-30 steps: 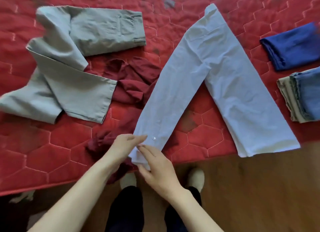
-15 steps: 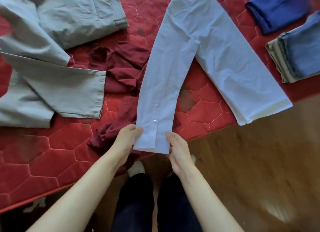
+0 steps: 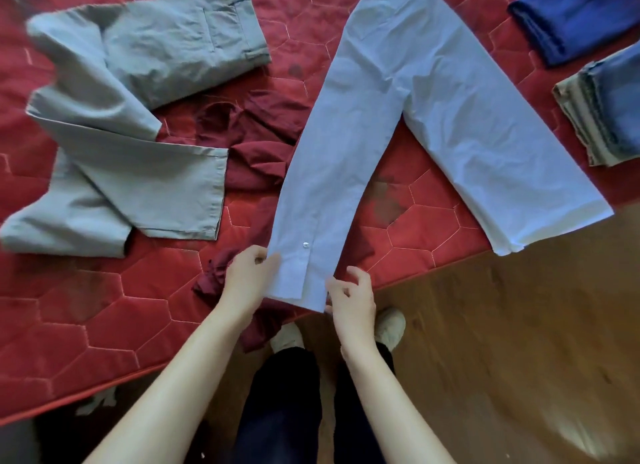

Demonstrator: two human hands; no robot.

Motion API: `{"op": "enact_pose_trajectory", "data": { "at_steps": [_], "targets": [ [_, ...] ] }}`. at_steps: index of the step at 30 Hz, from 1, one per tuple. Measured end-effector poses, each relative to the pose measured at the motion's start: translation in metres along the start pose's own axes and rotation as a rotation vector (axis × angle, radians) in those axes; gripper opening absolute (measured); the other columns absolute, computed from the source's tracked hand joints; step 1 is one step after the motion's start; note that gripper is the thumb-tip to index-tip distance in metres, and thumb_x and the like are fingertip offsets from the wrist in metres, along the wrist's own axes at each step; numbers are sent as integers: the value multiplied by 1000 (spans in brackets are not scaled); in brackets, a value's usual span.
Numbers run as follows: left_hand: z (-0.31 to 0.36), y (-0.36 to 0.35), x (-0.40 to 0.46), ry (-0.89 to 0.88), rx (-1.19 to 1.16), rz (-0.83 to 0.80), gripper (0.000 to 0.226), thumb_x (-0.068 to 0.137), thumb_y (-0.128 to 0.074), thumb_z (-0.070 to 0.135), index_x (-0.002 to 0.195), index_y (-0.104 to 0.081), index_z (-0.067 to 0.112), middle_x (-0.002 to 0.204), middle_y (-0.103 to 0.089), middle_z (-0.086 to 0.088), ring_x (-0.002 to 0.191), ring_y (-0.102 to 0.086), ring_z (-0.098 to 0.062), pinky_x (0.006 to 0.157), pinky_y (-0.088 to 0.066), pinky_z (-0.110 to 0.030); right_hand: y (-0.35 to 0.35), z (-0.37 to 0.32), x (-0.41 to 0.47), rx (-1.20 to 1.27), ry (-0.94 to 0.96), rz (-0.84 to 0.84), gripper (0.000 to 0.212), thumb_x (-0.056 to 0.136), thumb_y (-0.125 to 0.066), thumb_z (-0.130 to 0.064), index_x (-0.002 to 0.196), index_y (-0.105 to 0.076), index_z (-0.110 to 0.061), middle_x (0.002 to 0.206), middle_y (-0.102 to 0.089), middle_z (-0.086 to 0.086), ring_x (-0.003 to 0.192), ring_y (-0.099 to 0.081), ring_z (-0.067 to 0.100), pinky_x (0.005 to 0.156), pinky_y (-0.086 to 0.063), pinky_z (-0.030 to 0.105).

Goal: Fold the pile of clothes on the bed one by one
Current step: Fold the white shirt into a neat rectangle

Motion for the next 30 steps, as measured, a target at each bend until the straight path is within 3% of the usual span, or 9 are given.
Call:
{"op": "enact_pose_trajectory", "data": {
  "at_steps": [3,5,7,10,13,16,19,23,30],
  "targets": [
    [10,5,-5,-23,-56,-10,10,86,-60,20,81,-67,16,78,-66,1,74,-57,-17,68,-45,-37,8,-4,-19,-276,389,-83,60,91,-50,-19,147,-32,-28,147,-37,-10,137,-33,4,115,-30,32],
    [31,4,-12,-67,-94,-14,7,84,-63,19,80,-69,18,75,-67,2,71,-59,-17,68,-47,-37,10,-18,-30,-403,670,-164,70,84,-53,-31,149,-27,-27,156,-27,-4,145,-17,5,119,-18,33],
    [54,0,-20,-101,-177,-59,5,77,-66,22,79,-69,18,71,-69,-1,69,-61,-17,69,-49,-37,10,-33,-35,-533,856,-118,79,78,-65,-34,148,-33,-14,152,-36,6,143,-29,16,117,-24,38],
    [90,-6,-32,-195,-211,-108,19,66,-64,31,80,-69,19,71,-71,-8,68,-61,-17,69,-49,-40,23,-65,-31,-548,1005,203,63,74,-81,-16,130,-55,-2,129,-60,10,119,-59,24,99,-48,34],
    [124,-19,-35,-322,-219,-100,13,78,-64,37,82,-67,26,61,-64,7,61,-56,-7,65,-44,-34,50,-107,-16,-437,1032,329,27,87,-66,-20,111,-68,-11,104,-71,-1,92,-69,16,72,-54,29],
    [155,-43,-32,-422,-330,-143,27,88,-47,49,108,-62,37,102,-72,12,100,-65,-3,91,-48,-32,83,-143,16,-274,916,199,21,96,-56,-31,99,-72,-18,85,-70,-10,76,-65,6,63,-51,29],
    [183,-81,-23,-606,-36,-72,52,97,-39,46,146,-36,30,148,-43,11,135,-34,5,109,-22,-10,127,-177,65,-88,722,143,19,89,-67,-28,78,-67,-13,64,-62,-2,61,-52,9,61,-48,41],
    [229,-165,3,-718,294,-43,61,103,-33,33,154,-3,15,162,3,2,148,7,-9,118,3,-21,200,-235,146,28,656,50,7,84,-71,-15,79,-69,-11,74,-68,5,71,-59,15,72,-52,47],
    [366,-319,79,-771,644,276,61,103,-23,39,154,3,19,161,12,-5,148,13,-22,117,7,-47,364,-354,341,161,670,35,8,83,-72,-11,81,-68,-16,75,-70,-4,71,-63,12,67,-52,29]
  ]
}}
Point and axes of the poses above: each hand's wrist, its own x-axis towards the middle knuckle, its own y-axis out of the back of the hand, z = x × y, the point moved 3 cm from there along x, towards the middle knuckle
